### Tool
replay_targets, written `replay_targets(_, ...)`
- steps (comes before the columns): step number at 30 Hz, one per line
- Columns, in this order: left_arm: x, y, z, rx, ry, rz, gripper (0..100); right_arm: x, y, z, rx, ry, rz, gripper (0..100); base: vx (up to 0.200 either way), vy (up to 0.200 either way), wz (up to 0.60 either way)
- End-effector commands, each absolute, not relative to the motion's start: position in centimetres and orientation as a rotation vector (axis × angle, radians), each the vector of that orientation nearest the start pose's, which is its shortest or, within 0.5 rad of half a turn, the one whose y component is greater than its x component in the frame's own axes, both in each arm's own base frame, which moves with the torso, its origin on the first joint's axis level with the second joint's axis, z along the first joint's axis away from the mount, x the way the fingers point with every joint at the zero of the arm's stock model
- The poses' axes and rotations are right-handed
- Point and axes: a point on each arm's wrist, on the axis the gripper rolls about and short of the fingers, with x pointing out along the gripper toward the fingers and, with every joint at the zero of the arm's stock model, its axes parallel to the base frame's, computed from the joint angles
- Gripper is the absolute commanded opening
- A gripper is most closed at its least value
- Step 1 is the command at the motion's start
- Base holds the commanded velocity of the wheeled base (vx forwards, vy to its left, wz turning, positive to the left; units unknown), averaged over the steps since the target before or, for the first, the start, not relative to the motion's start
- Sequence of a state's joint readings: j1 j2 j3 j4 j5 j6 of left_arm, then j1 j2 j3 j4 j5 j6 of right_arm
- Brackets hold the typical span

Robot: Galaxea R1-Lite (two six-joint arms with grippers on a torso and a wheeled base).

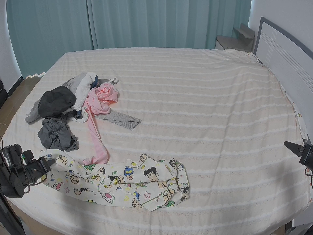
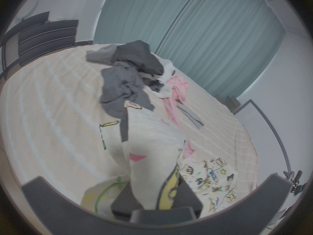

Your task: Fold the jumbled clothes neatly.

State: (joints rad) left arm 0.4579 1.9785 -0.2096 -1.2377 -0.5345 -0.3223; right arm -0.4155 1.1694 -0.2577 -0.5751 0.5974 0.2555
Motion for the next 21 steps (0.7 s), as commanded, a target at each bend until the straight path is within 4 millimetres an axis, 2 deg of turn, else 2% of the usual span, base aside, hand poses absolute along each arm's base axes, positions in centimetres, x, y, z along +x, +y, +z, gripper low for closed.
replay_targets(1, 24.0, 3.2, 7.8, -0.523, 0.414, -0.153, 0, 13.6, -4.6, 15.1, 0.418, 0.319, 0.142, 100, 0.0, 0.0, 0.0)
replay_targets(3, 24.8, 1.3, 8.4, -0.495, 0.416, -0.171, 0, 13.6, -4.6, 15.1, 0.418, 0.319, 0.142, 100, 0.0, 0.0, 0.0)
replay_targets(4, 24.8, 1.2, 8.5, -0.492, 0.415, -0.171, 0, 13.6, -4.6, 15.1, 0.419, 0.321, 0.142, 100, 0.0, 0.0, 0.0)
replay_targets(6, 26.0, -2.6, 9.6, -0.458, 0.427, -0.22, 0, 13.6, -4.6, 15.1, 0.418, 0.319, 0.141, 100, 0.0, 0.0, 0.0)
replay_targets(14, 28.5, -10.9, 13.0, -0.429, 0.466, -0.277, 0, 13.6, -4.6, 15.1, 0.419, 0.319, 0.141, 100, 0.0, 0.0, 0.0)
replay_targets(15, 28.5, -10.9, 13.0, -0.429, 0.466, -0.277, 0, 13.6, -4.6, 15.1, 0.419, 0.319, 0.141, 100, 0.0, 0.0, 0.0)
replay_targets(16, 29.0, -13.3, 13.2, -0.433, 0.471, -0.309, 0, 13.6, -4.6, 15.1, 0.418, 0.319, 0.142, 100, 0.0, 0.0, 0.0)
replay_targets(17, 29.1, -14.2, 13.2, -0.434, 0.472, -0.323, 0, 13.6, -4.6, 15.1, 0.417, 0.319, 0.143, 100, 0.0, 0.0, 0.0)
replay_targets(18, 29.1, -14.2, 13.2, -0.434, 0.472, -0.323, 0, 13.6, -4.6, 15.1, 0.417, 0.319, 0.143, 100, 0.0, 0.0, 0.0)
replay_targets(19, 29.3, -16.6, 13.0, -0.418, 0.478, -0.347, 0, 13.6, -4.6, 15.1, 0.417, 0.319, 0.143, 100, 0.0, 0.0, 0.0)
replay_targets(21, 29.7, -18.5, 12.5, -0.402, 0.478, -0.343, 0, 13.6, -4.6, 15.2, 0.416, 0.318, 0.143, 100, 0.0, 0.0, 0.0)
